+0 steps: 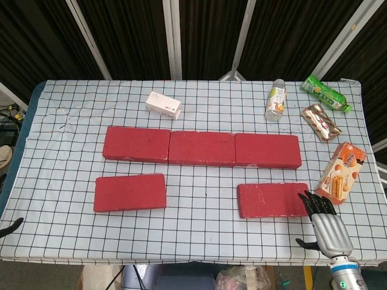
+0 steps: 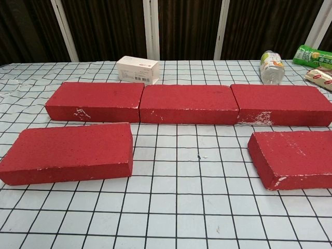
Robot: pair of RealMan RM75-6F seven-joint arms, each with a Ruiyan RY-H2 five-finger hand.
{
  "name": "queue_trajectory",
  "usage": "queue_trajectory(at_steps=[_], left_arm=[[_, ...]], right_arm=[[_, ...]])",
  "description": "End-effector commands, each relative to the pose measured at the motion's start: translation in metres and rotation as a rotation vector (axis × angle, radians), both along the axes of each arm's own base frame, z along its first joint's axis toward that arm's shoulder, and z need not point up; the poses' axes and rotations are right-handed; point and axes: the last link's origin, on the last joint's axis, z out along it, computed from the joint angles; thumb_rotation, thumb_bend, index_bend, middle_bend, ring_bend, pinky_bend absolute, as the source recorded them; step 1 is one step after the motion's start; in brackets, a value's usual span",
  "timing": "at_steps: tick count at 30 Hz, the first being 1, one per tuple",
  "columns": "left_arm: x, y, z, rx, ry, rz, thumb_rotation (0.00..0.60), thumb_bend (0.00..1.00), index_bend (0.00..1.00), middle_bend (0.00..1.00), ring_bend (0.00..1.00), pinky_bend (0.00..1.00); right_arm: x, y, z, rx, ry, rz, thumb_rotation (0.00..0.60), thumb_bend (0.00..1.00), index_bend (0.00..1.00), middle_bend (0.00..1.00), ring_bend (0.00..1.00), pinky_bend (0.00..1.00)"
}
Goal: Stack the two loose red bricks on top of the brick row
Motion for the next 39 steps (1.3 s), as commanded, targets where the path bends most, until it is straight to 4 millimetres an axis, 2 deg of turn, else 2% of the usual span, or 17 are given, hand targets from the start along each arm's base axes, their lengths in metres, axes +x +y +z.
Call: queue_trajectory(at_steps=[1, 7, 22, 29, 39], left_arm=[[0.000, 0.001, -0.001, -0.004, 0.000, 0.002, 0.600, 0.00, 0.05, 0.04, 0.03, 0.21], [0.001, 0.000, -0.001, -0.006, 0.002, -0.002, 0.600, 0.00, 0.05, 0.04, 0.03, 0.21], [0.000, 0.000, 0.001, 0.004, 0.003, 0.005, 0.600, 0.00, 0.05, 0.04, 0.03, 0.21], [-0.001, 0.001, 0.000, 0.006, 0.009, 0.012, 0.600, 0.00, 0.05, 0.04, 0.03, 0.21], [-0.001, 0.001, -0.001, 0.009, 0.017, 0.018, 0.600, 0.00, 0.05, 0.04, 0.03, 0.21]], right_arm=[[0.002, -0.008, -0.010, 0.044, 0.024, 0.018, 0.600, 0.15, 0.00, 0.00, 0.00, 0.00], [0.011, -0.025, -0.029, 0.094, 0.033, 0.054, 0.600, 0.15, 0.00, 0.00, 0.00, 0.00], [0.030, -0.069, -0.060, 0.188, 0.056, 0.077, 0.600, 0.15, 0.00, 0.00, 0.00, 0.00], [0.031, -0.087, -0.068, 0.225, 0.068, 0.059, 0.600, 0.15, 0.00, 0.00, 0.00, 0.00], [0.033, -0.098, -0.072, 0.252, 0.099, 0.055, 0.600, 0.15, 0.00, 0.00, 0.00, 0.00]])
